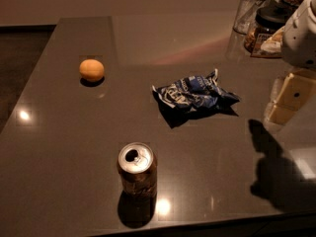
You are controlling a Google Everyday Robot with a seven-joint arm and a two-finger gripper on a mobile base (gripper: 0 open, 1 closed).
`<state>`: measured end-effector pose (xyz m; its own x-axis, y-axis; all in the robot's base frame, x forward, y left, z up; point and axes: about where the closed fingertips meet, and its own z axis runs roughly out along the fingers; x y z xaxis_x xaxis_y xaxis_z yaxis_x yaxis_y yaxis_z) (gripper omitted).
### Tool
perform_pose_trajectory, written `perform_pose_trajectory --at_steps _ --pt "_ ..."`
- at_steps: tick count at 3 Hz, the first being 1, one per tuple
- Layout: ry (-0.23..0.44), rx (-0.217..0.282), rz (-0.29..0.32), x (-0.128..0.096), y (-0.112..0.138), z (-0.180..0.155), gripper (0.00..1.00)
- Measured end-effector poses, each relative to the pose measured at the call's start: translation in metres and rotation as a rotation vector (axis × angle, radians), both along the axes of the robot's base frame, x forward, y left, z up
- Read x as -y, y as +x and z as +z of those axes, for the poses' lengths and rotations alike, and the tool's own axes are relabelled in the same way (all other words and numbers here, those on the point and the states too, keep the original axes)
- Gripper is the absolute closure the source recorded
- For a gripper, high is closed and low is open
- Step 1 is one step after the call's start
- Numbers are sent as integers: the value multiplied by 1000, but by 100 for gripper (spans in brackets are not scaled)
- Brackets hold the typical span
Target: Move blue chip bag near orange can
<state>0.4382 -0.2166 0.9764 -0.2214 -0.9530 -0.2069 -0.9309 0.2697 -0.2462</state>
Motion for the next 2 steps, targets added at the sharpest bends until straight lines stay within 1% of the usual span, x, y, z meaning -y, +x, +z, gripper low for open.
perform_pose_trajectory --at_steps 2 --pt "9 -6 -1 -1 2 0 0"
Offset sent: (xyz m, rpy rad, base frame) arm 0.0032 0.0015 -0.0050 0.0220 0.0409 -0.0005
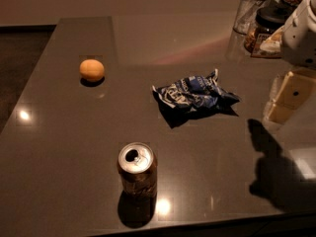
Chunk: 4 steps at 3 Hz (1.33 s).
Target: Move blue chip bag near orange can
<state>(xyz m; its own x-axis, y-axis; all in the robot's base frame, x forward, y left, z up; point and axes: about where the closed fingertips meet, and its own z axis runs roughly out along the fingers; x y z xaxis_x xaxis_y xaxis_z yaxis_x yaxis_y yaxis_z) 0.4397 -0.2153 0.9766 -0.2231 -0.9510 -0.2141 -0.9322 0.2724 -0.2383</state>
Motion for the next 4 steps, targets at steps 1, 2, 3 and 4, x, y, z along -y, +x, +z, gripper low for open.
perform_pose_trajectory --at_steps 1,2,3,4 --pt "34 -20 13 -13 12 -11 0" --pt "68 -23 11 -26 43 -33 0" --pt "85 -19 4 -32 64 -45 0" --pt "80 -17 -3 -37 83 -67 0"
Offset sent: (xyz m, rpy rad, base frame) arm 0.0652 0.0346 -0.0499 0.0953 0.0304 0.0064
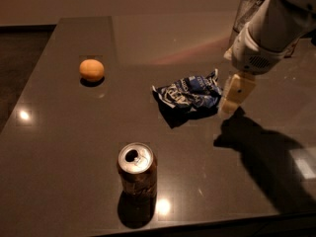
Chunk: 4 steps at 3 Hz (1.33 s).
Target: Move blue chip bag near orange can
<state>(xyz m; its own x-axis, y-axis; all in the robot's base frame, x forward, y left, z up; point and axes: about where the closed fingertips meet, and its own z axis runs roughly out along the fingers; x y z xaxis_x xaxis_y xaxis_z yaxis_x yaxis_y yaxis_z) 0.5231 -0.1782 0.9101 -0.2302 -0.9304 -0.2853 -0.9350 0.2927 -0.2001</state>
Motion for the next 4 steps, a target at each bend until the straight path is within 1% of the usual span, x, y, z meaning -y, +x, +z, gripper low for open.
perform_pose_trajectory --at_steps 2,3,4 --pt "-1 -36 -16 -4 13 -36 0" --pt "11 -67 -14 -6 14 -47 18" --pt "22 -79 -2 -10 11 -44 49"
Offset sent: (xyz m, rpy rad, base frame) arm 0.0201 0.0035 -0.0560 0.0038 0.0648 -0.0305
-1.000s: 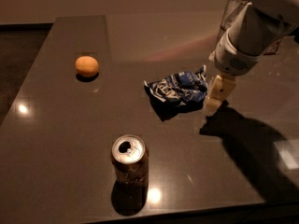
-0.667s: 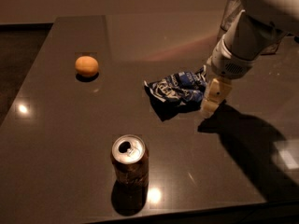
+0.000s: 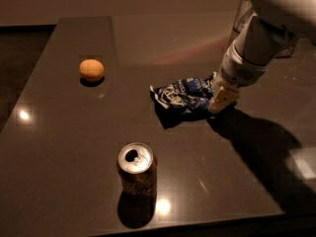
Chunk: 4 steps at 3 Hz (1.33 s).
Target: Move blue chip bag near orange can
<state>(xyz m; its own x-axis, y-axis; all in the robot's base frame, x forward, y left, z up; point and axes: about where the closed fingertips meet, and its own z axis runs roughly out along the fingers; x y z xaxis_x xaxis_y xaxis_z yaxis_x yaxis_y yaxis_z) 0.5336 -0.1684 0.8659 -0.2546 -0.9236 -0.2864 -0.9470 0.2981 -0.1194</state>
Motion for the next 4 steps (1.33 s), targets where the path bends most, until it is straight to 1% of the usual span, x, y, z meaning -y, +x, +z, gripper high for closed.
perform_pose_trajectory --at_steps 1,2,3,4 --pt "17 5 21 -7 -5 10 72" --pt "41 19 55 -14 -19 31 96" --pt "75 33 110 -22 -49 65 100" --pt "88 23 135 -23 -70 78 100"
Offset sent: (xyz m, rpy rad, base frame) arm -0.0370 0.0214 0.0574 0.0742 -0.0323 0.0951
